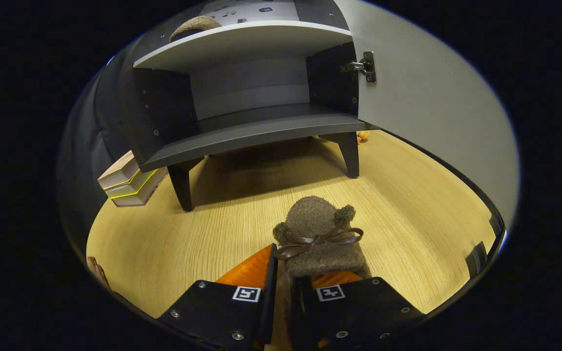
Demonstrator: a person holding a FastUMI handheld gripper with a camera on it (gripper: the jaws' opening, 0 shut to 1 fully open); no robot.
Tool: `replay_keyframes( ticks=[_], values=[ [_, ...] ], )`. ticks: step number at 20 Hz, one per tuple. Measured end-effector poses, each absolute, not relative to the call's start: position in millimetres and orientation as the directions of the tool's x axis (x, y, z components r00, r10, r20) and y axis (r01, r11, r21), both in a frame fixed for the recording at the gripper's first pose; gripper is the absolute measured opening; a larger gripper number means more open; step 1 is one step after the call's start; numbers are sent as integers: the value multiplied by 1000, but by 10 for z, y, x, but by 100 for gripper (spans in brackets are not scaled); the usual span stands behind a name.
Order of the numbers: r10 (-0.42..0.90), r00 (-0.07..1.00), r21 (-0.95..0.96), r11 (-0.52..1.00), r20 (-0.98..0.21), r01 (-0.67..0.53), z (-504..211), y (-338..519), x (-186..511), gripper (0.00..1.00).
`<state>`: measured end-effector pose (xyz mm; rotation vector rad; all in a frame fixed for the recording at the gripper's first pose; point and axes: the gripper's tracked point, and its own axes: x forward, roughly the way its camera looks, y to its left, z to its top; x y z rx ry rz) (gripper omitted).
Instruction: Open the shoe cabinet door, grab the shoes and put them into the shoe cabinet, then close the shoe cabinet door.
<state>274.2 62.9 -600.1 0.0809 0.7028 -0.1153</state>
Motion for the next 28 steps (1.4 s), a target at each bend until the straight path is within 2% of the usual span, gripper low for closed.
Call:
replay_keyframes(
  ticks=[6, 7, 10, 17, 22, 28],
  values=[
    [-86, 754, 57, 985, -651, 161, -6060, 624, 2841, 8],
    [-83, 757, 66, 984, -648, 164, -6013, 628, 2850, 7],
    [-87, 772, 55, 986, -630, 156, -5750, 589, 2888, 7],
    [-88, 829, 15, 993, -553, 115, -4654, 515, 3054, 7],
    [-88, 876, 8, 994, -474, 105, -3780, 449, 3335, 7],
    [-74, 902, -17, 997, -424, 74, -3109, 458, 3753, 7]
  ],
)
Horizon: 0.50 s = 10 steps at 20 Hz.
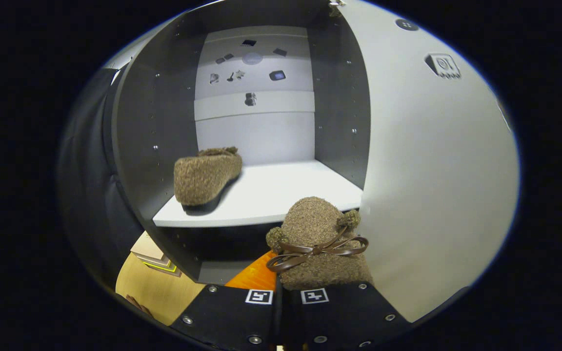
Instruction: Open the shoe cabinet door, grab the shoes and put them into the shoe cabinet, then close the shoe cabinet door.
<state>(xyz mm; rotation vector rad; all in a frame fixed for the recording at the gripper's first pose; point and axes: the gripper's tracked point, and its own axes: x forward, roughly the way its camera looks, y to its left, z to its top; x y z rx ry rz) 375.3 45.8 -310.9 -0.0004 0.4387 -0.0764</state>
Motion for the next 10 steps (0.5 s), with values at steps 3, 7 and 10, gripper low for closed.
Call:
replay_keyframes(
  ticks=[3, 7, 10],
  values=[
    [-54, 902, -34, 998, -429, 44, -2943, 519, 4013, 7],
    [-47, 900, -56, 998, -433, 25, -2866, 586, 4393, 7],
    [-38, 898, -70, 998, -438, 8, -2833, 630, 4657, 7]
  ],
)
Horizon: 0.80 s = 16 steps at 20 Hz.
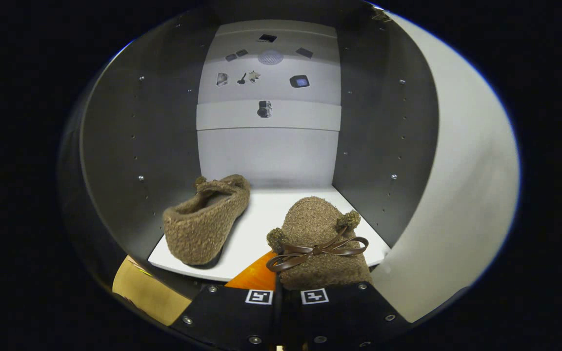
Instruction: Open the shoe cabinet door, grab the shoes and put them into the shoe cabinet, then close the shoe cabinet door.
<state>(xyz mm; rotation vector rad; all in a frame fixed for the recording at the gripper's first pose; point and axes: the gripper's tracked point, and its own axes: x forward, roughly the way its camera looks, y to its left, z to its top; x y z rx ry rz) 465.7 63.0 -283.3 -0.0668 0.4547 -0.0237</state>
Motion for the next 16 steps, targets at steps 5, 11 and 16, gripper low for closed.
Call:
replay_keyframes(
  ticks=[5, 11, 16],
  values=[
    [-18, 890, -46, 999, -455, -4, -2803, 667, 5123, 7],
    [20, 881, -30, 999, -473, -39, -2834, 710, 5583, 7],
    [27, 867, 4, 1000, -498, -28, -2909, 690, 5931, 7]
  ],
)
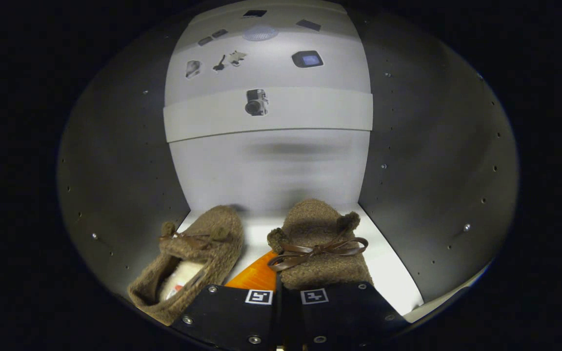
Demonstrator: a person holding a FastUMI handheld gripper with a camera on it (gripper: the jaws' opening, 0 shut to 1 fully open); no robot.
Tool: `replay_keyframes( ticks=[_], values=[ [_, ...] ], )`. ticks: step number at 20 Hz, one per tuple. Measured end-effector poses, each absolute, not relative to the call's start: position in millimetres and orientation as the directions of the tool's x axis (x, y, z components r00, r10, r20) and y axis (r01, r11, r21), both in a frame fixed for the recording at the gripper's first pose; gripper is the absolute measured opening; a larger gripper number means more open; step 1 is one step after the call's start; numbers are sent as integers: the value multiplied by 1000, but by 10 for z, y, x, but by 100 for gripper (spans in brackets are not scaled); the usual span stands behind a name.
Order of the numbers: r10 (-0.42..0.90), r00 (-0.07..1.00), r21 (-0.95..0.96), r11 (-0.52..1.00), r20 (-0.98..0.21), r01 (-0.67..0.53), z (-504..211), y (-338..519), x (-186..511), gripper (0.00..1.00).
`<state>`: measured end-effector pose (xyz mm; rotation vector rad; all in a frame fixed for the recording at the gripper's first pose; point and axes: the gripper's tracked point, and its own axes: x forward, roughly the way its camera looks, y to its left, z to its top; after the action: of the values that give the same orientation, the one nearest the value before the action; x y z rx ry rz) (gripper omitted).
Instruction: Open the shoe cabinet door, grab the shoes and put them into the shoe cabinet, then close the shoe cabinet door.
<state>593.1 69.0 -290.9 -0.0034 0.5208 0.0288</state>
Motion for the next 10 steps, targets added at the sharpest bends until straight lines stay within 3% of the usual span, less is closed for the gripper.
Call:
replay_keyframes(
  ticks=[10],
  values=[
    [21, 855, -22, 999, -518, -38, -3078, 749, 6291, 8]
  ],
)
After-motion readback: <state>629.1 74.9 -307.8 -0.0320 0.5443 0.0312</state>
